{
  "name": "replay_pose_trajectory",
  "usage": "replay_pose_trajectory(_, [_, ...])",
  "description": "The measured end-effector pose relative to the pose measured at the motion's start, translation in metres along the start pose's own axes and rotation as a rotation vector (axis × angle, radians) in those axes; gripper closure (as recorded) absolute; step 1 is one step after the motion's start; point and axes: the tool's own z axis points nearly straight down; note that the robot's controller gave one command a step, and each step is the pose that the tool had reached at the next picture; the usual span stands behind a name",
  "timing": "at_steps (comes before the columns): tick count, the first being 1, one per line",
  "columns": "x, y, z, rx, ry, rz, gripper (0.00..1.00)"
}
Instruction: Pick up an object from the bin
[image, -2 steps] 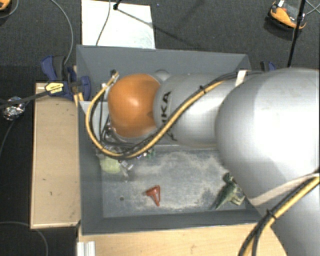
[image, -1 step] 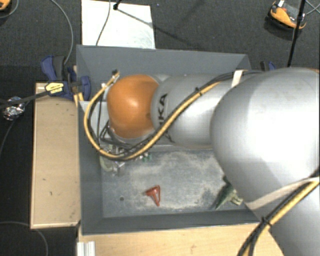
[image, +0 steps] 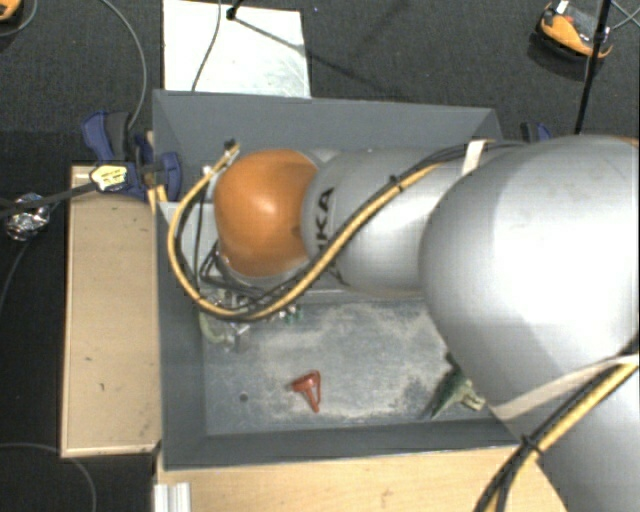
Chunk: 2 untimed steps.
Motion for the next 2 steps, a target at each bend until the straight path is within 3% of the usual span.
replay_pose_trajectory(1, [-0.0024, -0.0002, -0.0611, 0.001, -0.008, 0.005, 1.0])
replay_pose_trajectory(2, [-0.0009, 0.0, -0.0558, -0.001, -0.002, 0.009, 1.0])
